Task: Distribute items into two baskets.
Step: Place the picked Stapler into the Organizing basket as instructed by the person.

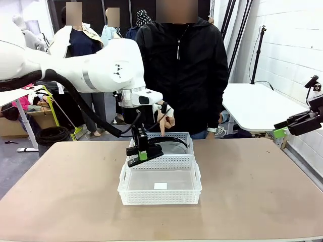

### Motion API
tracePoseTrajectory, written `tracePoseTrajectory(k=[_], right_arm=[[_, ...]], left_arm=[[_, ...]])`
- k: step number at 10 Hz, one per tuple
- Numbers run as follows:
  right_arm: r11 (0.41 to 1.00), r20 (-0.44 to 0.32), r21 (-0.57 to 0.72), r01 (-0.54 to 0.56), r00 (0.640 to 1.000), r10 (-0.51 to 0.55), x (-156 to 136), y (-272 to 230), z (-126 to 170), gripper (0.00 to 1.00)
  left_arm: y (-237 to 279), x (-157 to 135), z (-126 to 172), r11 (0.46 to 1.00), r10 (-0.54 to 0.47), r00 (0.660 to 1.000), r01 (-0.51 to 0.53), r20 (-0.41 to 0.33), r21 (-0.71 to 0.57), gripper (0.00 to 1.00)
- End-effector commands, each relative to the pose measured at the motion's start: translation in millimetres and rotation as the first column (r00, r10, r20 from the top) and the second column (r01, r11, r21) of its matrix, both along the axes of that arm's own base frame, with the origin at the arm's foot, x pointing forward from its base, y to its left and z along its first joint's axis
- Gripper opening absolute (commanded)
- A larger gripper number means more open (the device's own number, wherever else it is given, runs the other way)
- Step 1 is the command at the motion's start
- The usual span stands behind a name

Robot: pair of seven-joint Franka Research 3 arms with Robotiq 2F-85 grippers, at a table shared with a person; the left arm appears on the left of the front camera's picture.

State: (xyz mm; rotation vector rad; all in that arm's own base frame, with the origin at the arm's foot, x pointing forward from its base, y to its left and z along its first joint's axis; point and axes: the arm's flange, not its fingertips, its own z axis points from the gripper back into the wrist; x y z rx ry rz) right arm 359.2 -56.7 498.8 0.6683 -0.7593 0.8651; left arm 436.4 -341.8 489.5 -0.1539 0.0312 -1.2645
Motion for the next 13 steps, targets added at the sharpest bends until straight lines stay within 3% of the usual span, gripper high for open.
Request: tracePoseTrajectory(k=[1,5,13], right_arm=[[1.0,0.021,0.028,-0.005,1.0,0.004,-1.3,2.4,-4.9,1.0],[1.0,0.021,0.028,-0.005,1.0,0.004,-1.3,2.4,-4.9,1.0],[1.0,0.021,0.028,-0.005,1.0,0.004,-1.3,2.4,-4.9,1.0]], left_arm=[[-8.9,-3.2,-14.4,0.996,-0.088,0.995,0.088,0.044,-0.001,0.0],[-36.8,5.5,-55.4,0.985,-0.171,0.974,0.168,0.145,0.036,0.0],[-50.7,13.5,-135.2,0.961,-0.271,0.956,0.262,0.113,0.092,0.0]])
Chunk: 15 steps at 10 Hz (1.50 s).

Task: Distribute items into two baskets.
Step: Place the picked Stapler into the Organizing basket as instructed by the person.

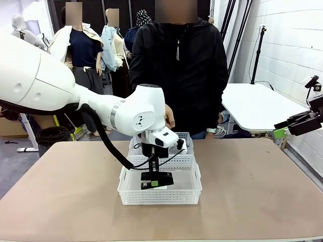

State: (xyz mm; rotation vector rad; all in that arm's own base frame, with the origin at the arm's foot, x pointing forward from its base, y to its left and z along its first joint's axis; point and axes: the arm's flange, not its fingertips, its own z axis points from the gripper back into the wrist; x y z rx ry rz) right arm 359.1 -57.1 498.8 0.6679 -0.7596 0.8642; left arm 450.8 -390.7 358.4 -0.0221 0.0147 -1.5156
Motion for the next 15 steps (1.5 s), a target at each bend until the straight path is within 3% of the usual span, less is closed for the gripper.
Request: tracePoseTrajectory(k=[1,6,11,12,15], right_arm=[[1.0,0.021,0.028,-0.006,1.0,0.005,-1.2,2.8,-4.9,1.0],[1.0,0.021,0.028,-0.006,1.0,0.005,-1.2,2.8,-4.9,1.0],[1.0,0.021,0.028,-0.006,1.0,0.005,-1.2,2.8,-4.9,1.0],[1.0,0.021,0.028,-0.006,1.0,0.005,-1.2,2.8,-4.9,1.0],[1.0,0.021,0.028,-0.006,1.0,0.005,-1.2,2.8,-4.9,1.0]], left_arm=[[-4.3,1.7,-10.6,1.0,-0.028,0.999,0.028,0.022,-0.002,0.0],[-9.9,8.7,-23.9,0.999,-0.047,0.999,0.047,-0.002,0.021,0.0],[-12.1,17.9,-7.1,0.998,-0.038,0.999,0.038,-0.003,0.053,0.93],[-11.0,25.6,12.0,0.997,-0.013,1.0,0.011,0.015,0.073,1.0],[-4.2,32.8,58.2,0.992,0.042,0.999,-0.044,0.014,0.122,1.0]])
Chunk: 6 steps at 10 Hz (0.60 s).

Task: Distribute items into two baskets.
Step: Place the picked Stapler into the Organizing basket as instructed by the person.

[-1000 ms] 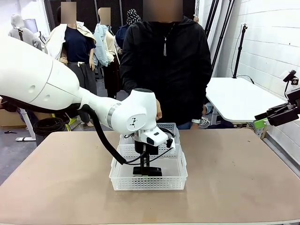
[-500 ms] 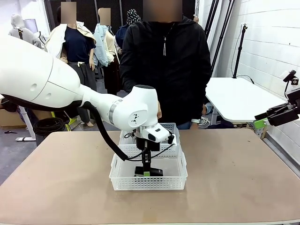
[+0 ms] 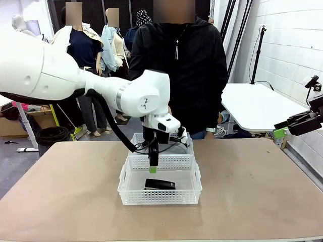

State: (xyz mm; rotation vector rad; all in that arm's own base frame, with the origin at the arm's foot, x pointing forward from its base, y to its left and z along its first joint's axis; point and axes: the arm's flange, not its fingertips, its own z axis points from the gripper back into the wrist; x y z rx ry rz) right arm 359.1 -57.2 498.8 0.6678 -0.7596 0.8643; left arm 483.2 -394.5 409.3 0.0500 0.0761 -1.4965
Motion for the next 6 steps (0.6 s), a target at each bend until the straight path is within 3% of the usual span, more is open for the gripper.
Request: tracePoseTrajectory(k=[1,4,6], right_arm=[[1.0,0.021,0.028,-0.006,1.0,0.005,-1.1,2.9,-4.9,1.0],[1.0,0.021,0.028,-0.006,1.0,0.005,-1.1,2.9,-4.9,1.0],[1.0,0.021,0.028,-0.006,1.0,0.005,-1.1,2.9,-4.9,1.0]], left_arm=[[1.4,0.5,11.4,0.999,0.034,0.999,-0.035,0.015,0.035,1.0],[7.2,-4.3,18.8,0.998,0.046,0.998,-0.047,0.034,0.039,1.0],[1.7,1.1,18.0,0.999,0.033,0.999,-0.033,0.001,0.013,1.0]])
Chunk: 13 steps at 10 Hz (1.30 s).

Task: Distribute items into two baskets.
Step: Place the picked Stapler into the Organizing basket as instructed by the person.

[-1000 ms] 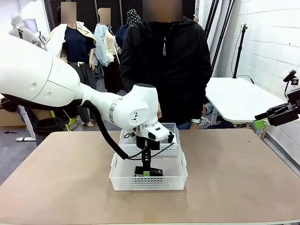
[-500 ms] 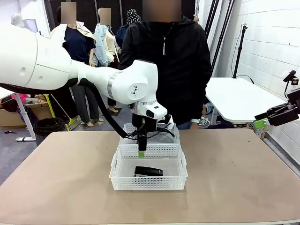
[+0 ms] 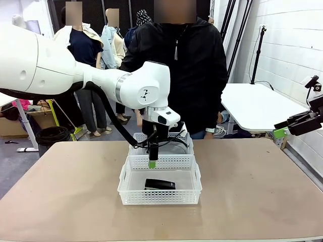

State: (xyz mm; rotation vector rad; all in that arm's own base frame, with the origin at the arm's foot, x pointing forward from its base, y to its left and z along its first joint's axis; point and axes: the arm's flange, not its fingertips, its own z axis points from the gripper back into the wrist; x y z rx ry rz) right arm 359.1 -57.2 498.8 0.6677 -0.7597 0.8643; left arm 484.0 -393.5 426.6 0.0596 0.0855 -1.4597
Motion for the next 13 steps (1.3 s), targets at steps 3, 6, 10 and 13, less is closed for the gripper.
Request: tracePoseTrajectory(k=[3,6,10,13], right_arm=[[1.0,0.02,0.028,-0.006,1.0,0.005,-1.1,2.9,-4.9,1.0],[1.0,0.02,0.028,-0.006,1.0,0.005,-1.1,2.9,-4.9,1.0],[1.0,0.02,0.028,-0.006,1.0,0.005,-1.1,2.9,-4.9,1.0],[1.0,0.02,0.028,-0.006,1.0,0.005,-1.1,2.9,-4.9,1.0]], left_arm=[[0.8,0.2,0.7,1.0,-0.004,1.0,0.004,0.0,-0.001,1.0],[0.8,0.2,0.7,1.0,-0.004,1.0,0.004,0.0,-0.001,1.0],[2.9,10.7,16.9,0.999,0.043,0.999,-0.043,0.026,-0.011,1.0],[45.5,52.2,74.4,0.967,0.25,0.967,-0.247,0.049,-0.054,1.0]])
